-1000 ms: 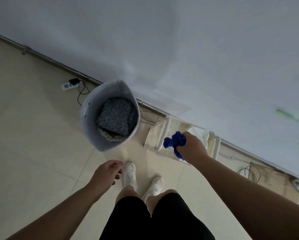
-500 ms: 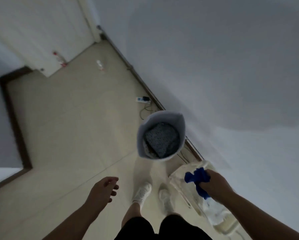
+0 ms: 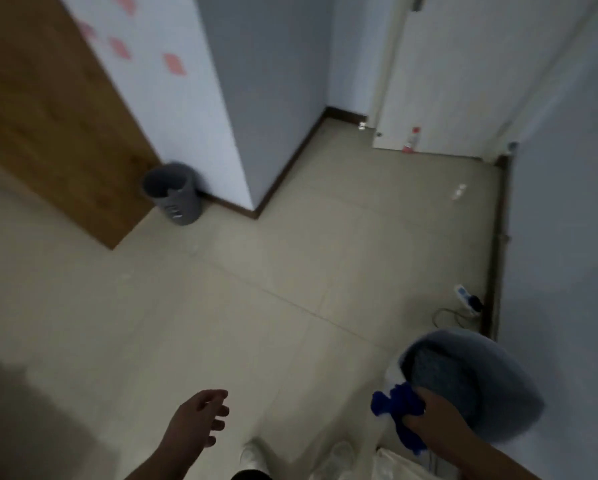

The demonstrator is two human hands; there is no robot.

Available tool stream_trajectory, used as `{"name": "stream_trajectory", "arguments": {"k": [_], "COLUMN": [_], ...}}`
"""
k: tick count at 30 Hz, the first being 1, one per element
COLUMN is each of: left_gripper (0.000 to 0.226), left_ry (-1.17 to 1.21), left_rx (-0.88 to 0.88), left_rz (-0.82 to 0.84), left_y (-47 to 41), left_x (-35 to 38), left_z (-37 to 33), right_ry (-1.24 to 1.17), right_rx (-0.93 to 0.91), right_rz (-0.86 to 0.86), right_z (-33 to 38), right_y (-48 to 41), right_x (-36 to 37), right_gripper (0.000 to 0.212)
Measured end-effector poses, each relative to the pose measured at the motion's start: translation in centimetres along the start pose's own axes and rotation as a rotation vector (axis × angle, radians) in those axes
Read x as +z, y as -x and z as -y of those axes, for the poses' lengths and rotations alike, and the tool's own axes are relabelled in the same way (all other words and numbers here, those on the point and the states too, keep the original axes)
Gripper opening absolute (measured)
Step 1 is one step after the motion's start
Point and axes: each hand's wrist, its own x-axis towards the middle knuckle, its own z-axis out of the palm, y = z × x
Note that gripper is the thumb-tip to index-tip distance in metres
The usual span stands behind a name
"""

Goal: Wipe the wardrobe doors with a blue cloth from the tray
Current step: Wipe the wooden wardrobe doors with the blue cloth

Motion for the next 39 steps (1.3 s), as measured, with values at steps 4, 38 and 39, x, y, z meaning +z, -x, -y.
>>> {"name": "stream_trajectory", "arguments": {"k": [4, 38, 39], "left_gripper": [0.014, 0.019, 0.018], "left_ry": [0.225, 0.730, 0.744], "left_rx": [-0.129, -0.417, -0.421], "left_rz": [-0.132, -0.574, -0.574], "left_y": [1.6, -3.4, -4.3], "left_x": [-6.8, -37.4, -38.5], "left_z": [7.1, 16.3, 16.2], "right_ry": [0.116, 0.637, 0.606], "right_rx": [-0.089, -0.682, -0.697], "right_rz": [0.035, 0.318, 0.323], "right_z": [8.4, 71.2, 73.5], "right_y": [-2.4, -14.0, -14.2], "right_x": [3.4, 30.1, 31.3], "right_gripper": [0.014, 0.014, 0.014]}}
